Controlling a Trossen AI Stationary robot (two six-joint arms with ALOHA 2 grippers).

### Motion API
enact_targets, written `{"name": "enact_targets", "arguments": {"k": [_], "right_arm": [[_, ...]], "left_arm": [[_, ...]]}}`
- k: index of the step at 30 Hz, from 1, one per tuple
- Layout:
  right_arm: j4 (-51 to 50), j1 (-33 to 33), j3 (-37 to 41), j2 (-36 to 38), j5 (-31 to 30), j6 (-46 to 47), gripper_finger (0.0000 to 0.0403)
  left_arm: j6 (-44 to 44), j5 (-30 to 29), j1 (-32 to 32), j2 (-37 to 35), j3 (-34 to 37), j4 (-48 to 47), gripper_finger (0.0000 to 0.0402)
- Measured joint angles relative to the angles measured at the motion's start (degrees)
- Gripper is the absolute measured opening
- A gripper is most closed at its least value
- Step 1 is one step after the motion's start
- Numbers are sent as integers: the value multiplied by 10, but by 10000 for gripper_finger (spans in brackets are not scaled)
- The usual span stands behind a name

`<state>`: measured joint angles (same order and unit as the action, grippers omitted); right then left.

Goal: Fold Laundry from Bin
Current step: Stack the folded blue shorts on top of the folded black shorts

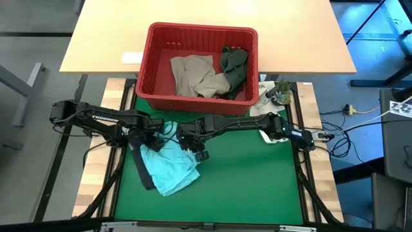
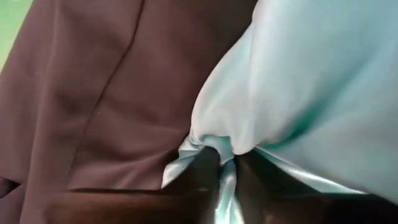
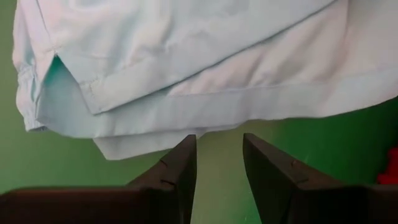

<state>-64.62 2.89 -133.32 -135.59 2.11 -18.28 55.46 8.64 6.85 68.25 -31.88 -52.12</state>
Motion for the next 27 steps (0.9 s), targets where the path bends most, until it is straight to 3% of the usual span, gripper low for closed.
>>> {"name": "enact_targets", "arguments": {"k": [2,9,16,22,27], "right_arm": [[3,0,0,0,0,0,131],[3,0,0,0,0,0,131],[3,0,0,0,0,0,131],[4,0,0,0,0,0,131],[7,0,0,0,0,0,131]], "left_arm": [[2,4,0,0,0,2,11],[3,2,0,-4,-31,-31,4],[-12,-73,0,-10,-143,-184,2],[-3,-91,-2,-10,-219,-313,1],[-1,-92,-2,-10,-265,-356,1]]}}
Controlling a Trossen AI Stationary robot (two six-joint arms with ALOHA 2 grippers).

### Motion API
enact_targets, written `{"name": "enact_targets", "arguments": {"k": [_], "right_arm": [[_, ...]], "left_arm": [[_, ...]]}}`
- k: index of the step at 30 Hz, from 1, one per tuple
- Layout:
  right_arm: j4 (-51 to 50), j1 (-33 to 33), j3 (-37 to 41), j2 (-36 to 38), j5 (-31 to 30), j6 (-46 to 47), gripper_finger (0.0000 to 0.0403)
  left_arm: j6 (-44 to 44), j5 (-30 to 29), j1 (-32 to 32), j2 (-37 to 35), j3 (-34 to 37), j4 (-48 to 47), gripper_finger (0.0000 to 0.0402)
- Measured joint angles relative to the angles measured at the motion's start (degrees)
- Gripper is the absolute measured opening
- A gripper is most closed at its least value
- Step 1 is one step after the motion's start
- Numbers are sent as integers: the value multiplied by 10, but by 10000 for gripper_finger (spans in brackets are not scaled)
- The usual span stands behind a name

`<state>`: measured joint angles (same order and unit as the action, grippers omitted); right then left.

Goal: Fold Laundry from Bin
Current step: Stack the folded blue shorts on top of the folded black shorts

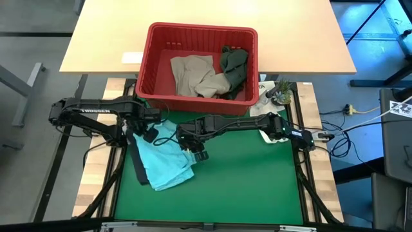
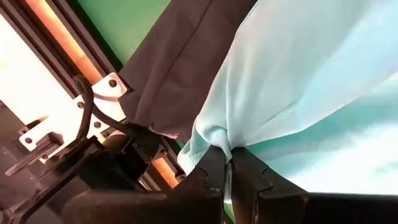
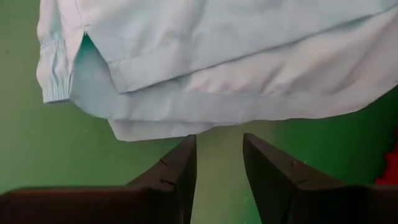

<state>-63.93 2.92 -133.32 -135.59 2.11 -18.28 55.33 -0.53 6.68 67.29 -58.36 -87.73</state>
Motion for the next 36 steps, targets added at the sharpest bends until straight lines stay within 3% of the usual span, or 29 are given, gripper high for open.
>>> {"name": "enact_targets", "arguments": {"k": [25,33,36], "right_arm": [[10,0,0,0,0,0,131],[9,0,0,0,0,0,131],[9,0,0,0,0,0,131]], "left_arm": [[-19,-50,8,-6,-81,-21,0],[-33,-49,48,-46,-82,-23,0],[-31,-19,63,-58,-82,-25,0]]}}
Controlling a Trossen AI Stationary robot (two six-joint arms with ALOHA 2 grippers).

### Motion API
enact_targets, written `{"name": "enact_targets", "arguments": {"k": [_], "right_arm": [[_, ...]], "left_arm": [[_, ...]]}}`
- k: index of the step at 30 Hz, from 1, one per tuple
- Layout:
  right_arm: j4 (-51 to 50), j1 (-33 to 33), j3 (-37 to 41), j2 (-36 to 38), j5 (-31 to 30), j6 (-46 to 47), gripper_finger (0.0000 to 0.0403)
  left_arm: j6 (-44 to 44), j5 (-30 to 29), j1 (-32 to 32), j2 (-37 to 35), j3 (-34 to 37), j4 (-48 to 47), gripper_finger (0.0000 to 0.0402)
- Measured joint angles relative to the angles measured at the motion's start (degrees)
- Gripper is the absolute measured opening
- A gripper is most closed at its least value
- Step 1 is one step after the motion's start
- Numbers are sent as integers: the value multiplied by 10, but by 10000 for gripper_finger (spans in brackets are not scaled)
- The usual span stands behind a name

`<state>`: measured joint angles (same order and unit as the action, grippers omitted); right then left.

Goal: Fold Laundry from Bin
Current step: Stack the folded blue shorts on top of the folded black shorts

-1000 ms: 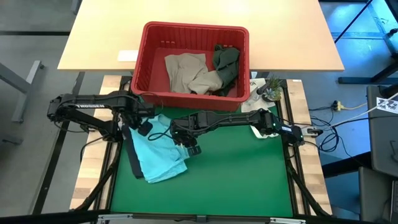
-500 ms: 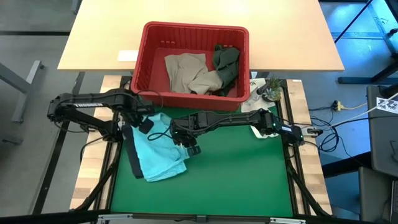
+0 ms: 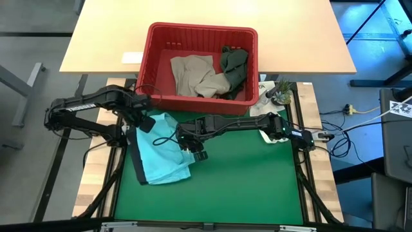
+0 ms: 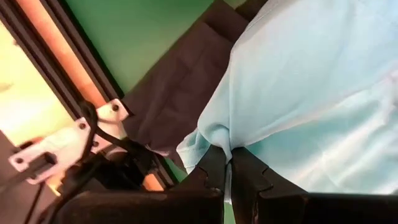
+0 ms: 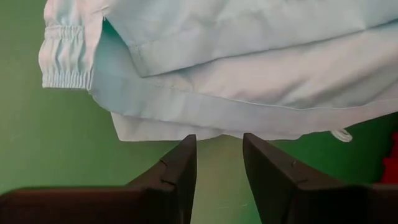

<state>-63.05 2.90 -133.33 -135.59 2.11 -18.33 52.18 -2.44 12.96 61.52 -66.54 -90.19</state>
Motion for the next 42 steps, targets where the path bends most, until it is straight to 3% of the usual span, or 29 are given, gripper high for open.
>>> {"name": "enact_targets", "arguments": {"k": [7,13,25,35,42], "right_arm": [[2,0,0,0,0,0,131],[2,0,0,0,0,0,131],[24,0,0,0,0,0,131],[32,0,0,0,0,0,131],[54,-4,0,1,-28,-1,131]], "left_arm": [[26,13,3,-3,43,2,0],[48,10,3,0,120,2,3],[73,-34,3,0,239,49,21],[67,-30,3,0,235,64,126],[45,-45,3,-2,172,-2,155]]}}
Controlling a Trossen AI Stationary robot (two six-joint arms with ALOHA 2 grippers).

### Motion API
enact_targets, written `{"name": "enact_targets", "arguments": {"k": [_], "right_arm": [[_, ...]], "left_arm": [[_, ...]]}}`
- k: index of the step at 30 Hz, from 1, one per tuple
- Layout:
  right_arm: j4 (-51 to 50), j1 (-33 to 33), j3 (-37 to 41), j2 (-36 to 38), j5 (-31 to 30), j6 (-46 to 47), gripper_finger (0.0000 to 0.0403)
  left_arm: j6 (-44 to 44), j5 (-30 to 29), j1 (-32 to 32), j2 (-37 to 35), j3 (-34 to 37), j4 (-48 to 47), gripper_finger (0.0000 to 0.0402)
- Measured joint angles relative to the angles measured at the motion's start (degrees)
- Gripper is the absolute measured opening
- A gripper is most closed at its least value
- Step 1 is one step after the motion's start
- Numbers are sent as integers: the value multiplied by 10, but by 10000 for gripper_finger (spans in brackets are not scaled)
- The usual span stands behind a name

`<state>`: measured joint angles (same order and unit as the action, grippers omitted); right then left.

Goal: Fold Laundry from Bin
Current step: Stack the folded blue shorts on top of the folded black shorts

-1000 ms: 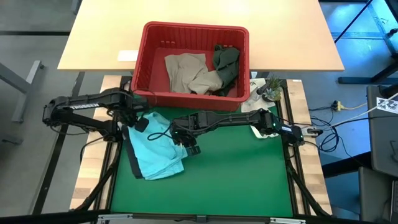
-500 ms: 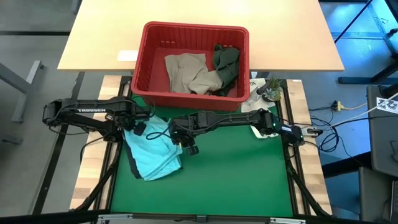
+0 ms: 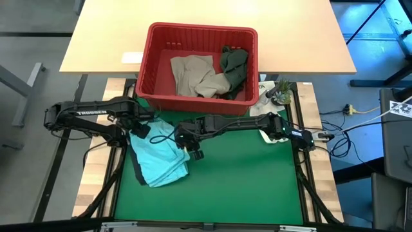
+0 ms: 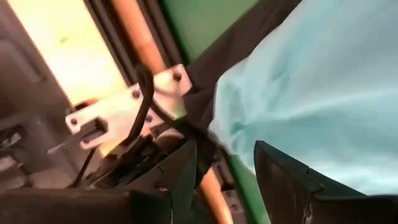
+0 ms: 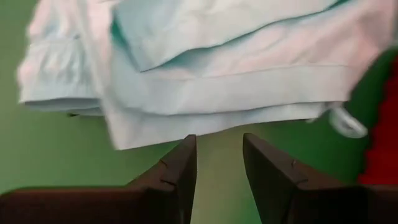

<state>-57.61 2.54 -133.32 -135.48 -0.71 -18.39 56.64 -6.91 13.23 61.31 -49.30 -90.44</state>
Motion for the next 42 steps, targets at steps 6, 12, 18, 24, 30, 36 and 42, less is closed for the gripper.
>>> {"name": "enact_targets", "arguments": {"k": [6,12,18,24,30,36,42], "right_arm": [[36,-15,0,2,-47,-45,131],[54,-36,0,-5,-36,-92,131],[96,-50,0,-33,-17,-146,131],[150,-52,0,-57,-15,-178,131],[206,-60,0,-71,-75,-175,131],[149,-64,0,-72,-208,-176,131],[125,-59,0,-65,-269,-179,131]], "left_arm": [[-2,-4,-5,-16,-69,20,156],[13,-1,-51,-22,-92,78,156],[31,-12,-116,-22,-92,159,156],[73,-16,-179,-22,-92,177,156],[135,-47,-245,-22,-92,191,156],[149,-61,-303,-22,-92,218,156],[180,-75,-345,-22,-92,223,156]]}}
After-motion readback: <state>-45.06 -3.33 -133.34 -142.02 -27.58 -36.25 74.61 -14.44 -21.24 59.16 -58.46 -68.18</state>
